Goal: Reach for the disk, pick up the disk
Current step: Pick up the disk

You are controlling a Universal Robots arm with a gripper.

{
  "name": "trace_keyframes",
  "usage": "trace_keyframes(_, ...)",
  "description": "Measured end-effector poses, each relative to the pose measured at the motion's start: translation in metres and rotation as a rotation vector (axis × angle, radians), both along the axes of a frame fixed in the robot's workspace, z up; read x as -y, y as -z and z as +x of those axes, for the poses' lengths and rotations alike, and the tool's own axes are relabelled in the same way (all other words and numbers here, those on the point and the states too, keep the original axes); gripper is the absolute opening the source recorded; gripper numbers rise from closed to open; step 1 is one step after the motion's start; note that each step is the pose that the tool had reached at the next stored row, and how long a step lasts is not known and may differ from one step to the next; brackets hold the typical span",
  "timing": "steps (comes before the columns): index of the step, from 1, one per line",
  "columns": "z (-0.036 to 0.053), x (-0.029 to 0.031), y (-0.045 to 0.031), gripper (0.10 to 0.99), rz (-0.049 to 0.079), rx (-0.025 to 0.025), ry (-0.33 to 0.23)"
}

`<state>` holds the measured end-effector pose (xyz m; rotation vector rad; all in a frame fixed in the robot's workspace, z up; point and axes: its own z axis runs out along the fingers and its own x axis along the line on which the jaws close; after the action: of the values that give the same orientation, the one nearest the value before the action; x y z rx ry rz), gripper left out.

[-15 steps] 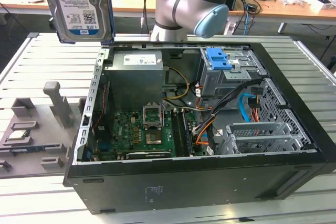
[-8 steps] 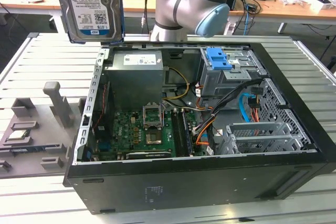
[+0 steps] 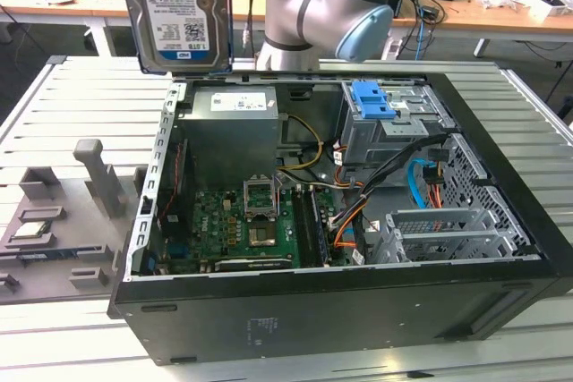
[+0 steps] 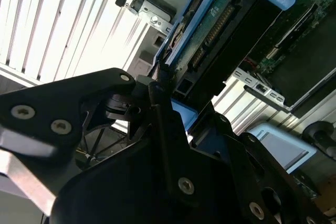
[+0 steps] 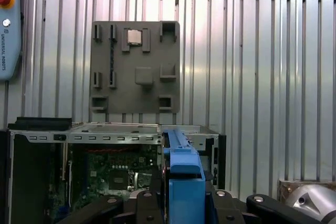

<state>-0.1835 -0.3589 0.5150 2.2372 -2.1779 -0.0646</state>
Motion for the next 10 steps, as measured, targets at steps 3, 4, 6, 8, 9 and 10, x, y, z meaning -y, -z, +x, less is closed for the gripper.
trace_keyframes(3, 0.0085, 0.0000, 0.0000, 0.369, 0.000, -0.0002, 0.000)
trace_keyframes(4, 0.0117, 0.0000, 0.0000, 0.369, 0.000, -0.0003, 0.000)
trace_keyframes(6, 0.0192, -0.0001, 0.0001, 0.369, 0.000, -0.0007, 0.000)
trace_keyframes(8, 0.0269, -0.0002, 0.0001, 0.369, 0.000, -0.0011, 0.000)
trace_keyframes(9, 0.0304, -0.0002, 0.0001, 0.369, 0.000, -0.0014, 0.000)
trace_keyframes(10, 0.0341, -0.0003, 0.0000, 0.369, 0.000, -0.0017, 0.000)
